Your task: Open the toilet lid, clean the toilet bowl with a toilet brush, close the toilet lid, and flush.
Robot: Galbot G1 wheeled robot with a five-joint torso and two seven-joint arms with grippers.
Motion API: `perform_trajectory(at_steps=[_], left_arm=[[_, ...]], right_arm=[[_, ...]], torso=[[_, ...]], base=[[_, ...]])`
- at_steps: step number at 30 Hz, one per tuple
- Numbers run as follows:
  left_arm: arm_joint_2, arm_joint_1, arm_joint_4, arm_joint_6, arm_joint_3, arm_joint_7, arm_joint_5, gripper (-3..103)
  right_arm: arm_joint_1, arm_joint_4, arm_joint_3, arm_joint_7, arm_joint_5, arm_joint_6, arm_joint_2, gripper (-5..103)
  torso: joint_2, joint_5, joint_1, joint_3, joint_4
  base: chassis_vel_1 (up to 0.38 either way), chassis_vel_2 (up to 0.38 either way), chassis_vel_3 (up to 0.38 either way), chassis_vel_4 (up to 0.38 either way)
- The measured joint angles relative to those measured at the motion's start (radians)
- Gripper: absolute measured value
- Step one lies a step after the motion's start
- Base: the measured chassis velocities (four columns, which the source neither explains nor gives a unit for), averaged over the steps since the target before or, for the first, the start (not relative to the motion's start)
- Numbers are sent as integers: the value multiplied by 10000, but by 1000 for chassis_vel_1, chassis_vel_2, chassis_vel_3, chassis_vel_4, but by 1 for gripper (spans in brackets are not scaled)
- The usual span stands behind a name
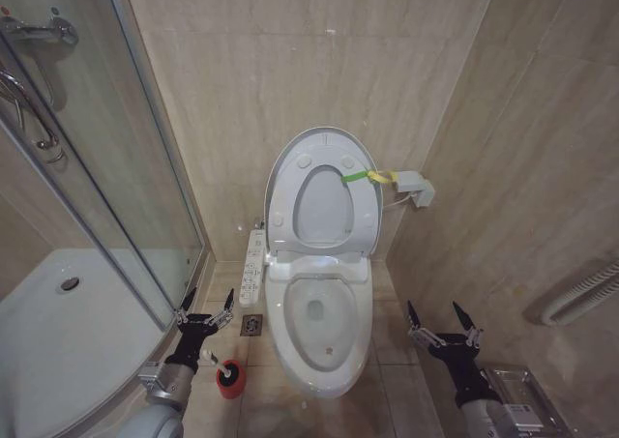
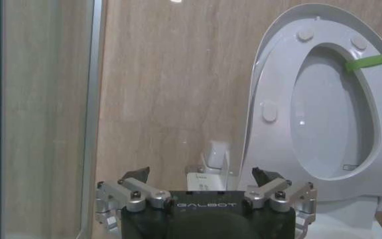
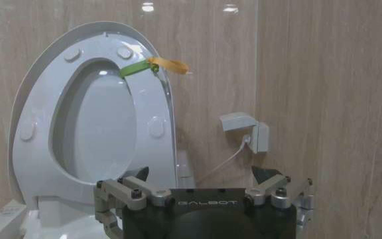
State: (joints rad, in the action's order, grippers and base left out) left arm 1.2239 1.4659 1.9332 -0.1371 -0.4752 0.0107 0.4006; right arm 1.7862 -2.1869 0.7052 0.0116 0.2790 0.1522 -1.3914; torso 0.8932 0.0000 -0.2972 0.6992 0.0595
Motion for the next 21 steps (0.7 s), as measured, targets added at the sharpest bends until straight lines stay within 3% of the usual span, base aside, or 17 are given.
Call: perform_trajectory(at_steps=[21], left_arm=[[0, 0, 0, 0, 0, 0, 0, 100]], right_arm=[[0, 0, 0, 0, 0, 0, 0, 100]], torso=[[0, 0, 0, 0, 0]], base=[[0, 0, 0, 0]])
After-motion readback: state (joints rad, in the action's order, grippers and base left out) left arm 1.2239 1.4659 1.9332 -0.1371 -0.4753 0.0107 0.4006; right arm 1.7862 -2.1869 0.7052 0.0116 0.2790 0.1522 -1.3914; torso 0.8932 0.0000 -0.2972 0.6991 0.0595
